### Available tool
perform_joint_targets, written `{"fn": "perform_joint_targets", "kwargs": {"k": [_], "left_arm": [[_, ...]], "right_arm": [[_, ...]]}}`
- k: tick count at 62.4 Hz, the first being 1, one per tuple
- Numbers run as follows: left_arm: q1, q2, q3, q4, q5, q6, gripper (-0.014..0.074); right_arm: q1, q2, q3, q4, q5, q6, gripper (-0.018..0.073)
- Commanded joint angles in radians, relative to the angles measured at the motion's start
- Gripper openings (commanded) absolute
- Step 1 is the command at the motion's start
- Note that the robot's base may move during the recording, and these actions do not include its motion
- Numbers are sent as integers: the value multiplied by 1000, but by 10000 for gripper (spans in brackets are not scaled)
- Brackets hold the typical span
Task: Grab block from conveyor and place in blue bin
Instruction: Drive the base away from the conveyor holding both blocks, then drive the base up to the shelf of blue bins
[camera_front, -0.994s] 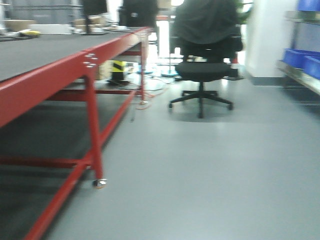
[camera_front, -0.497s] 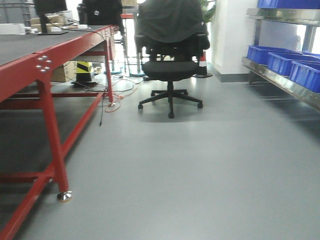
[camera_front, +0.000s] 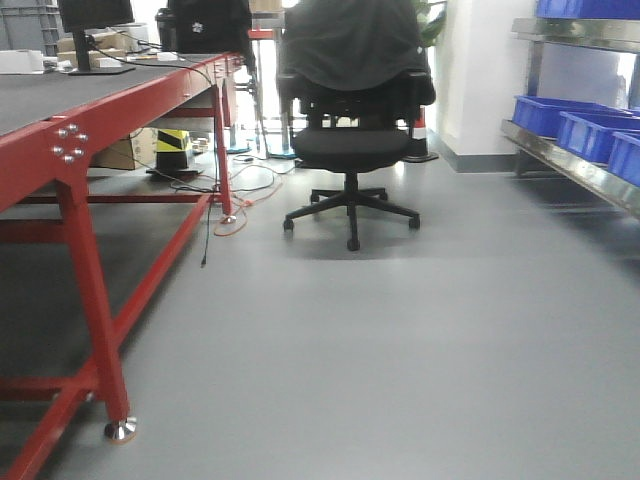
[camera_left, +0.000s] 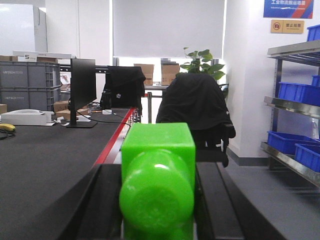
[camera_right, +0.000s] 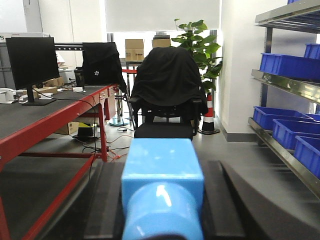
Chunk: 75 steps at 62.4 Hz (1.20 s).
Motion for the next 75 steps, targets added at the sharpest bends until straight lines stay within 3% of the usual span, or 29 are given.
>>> {"fn": "perform_joint_targets", "kwargs": {"k": [1, 75], "left_arm": [[5, -5, 0, -6, -18, 4, -111], [5, -5, 0, -6, -18, 4, -111]], "right_arm": [[0, -3, 1, -5, -23, 1, -154], [0, -3, 1, -5, -23, 1, -154]]}}
